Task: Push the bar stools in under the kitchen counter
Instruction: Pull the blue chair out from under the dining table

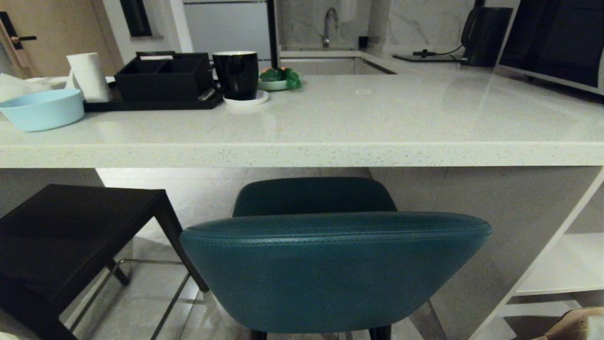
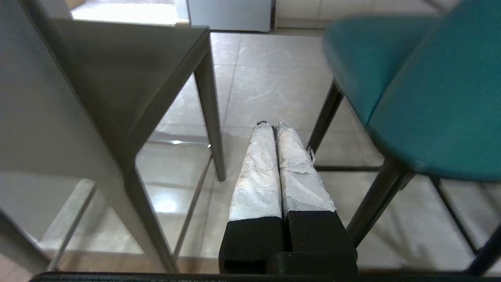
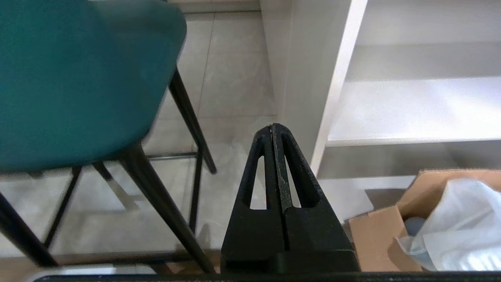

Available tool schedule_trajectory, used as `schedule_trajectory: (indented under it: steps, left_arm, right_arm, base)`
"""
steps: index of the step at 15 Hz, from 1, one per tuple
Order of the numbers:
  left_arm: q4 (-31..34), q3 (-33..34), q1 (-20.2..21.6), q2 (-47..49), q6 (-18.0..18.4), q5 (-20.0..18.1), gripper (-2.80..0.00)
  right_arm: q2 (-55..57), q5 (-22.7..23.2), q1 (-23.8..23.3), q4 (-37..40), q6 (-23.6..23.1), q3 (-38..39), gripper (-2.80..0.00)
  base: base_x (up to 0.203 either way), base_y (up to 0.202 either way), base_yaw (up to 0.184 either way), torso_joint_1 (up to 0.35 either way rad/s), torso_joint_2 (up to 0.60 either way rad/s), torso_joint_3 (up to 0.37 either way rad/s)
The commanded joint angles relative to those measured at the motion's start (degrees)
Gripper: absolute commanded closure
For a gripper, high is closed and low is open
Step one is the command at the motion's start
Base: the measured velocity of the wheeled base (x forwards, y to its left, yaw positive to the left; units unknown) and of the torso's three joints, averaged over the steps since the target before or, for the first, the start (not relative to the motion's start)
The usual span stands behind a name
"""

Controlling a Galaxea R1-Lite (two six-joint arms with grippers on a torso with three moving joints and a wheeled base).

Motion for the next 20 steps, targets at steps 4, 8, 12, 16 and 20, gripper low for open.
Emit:
schedule_trajectory:
  steps: [4, 8, 12, 16, 20]
  left_arm:
    - [-24.84, -3.37, -0.85, 41.0, -1.83, -0.08, 0.0]
    - [-54.27, -3.82, -3.15, 70.5, -2.36, 0.03, 0.0]
    - [-76.21, -3.92, -6.1, 88.0, -2.7, 0.08, 0.0]
    - [-84.93, -2.78, -10.43, 97.39, -2.54, 0.01, 0.0]
    - [-85.16, -8.22, -11.62, 100.31, -2.61, 0.35, 0.0]
  right_arm:
    - [37.66, -1.15, -1.03, -15.8, 2.45, -5.93, 0.0]
    - [63.71, -1.66, -1.29, -37.88, 5.41, -6.61, 0.0]
    - [79.37, -1.85, -0.44, -56.62, 8.56, -6.69, 0.0]
    - [86.03, -1.89, 5.08, -63.96, 9.7, -6.8, 0.0]
    - [96.69, -2.34, 9.16, -78.26, 9.12, -8.3, 0.0]
  base:
    - [0.0, 0.0, 0.0, 0.0, 0.0, 0.0]
    - [0.0, 0.0, 0.0, 0.0, 0.0, 0.0]
    - [0.0, 0.0, 0.0, 0.0, 0.0, 0.0]
    - [0.0, 0.0, 0.0, 0.0, 0.0, 0.0]
    - [0.0, 0.0, 0.0, 0.0, 0.0, 0.0]
